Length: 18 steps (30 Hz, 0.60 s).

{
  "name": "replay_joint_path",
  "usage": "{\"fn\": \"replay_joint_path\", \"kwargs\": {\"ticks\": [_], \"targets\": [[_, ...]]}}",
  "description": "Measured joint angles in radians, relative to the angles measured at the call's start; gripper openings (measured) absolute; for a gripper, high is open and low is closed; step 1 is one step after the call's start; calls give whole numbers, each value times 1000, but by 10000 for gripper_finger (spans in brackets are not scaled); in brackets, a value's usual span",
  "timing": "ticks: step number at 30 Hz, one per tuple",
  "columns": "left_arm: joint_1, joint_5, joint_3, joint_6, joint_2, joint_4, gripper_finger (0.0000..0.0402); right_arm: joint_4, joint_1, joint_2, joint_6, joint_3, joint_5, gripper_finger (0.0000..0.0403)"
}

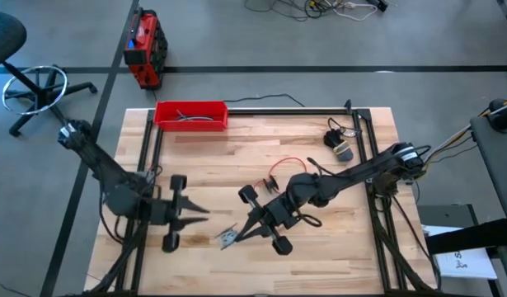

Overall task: Coil cords
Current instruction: Coil the white wire onto the black spool

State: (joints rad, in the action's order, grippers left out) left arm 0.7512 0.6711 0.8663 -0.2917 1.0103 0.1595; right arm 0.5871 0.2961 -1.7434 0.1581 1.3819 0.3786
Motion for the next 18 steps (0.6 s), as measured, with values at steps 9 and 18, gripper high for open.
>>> {"fn": "replay_joint_path", "kwargs": {"ticks": [9,18], "targets": [[86,119,-168,-158,14,392,77,223,0,-76,-25,-7,-68,0],[87,171,-147,-168,-6,314,83,383,-10,-120,2,-18,-95,0]]}}
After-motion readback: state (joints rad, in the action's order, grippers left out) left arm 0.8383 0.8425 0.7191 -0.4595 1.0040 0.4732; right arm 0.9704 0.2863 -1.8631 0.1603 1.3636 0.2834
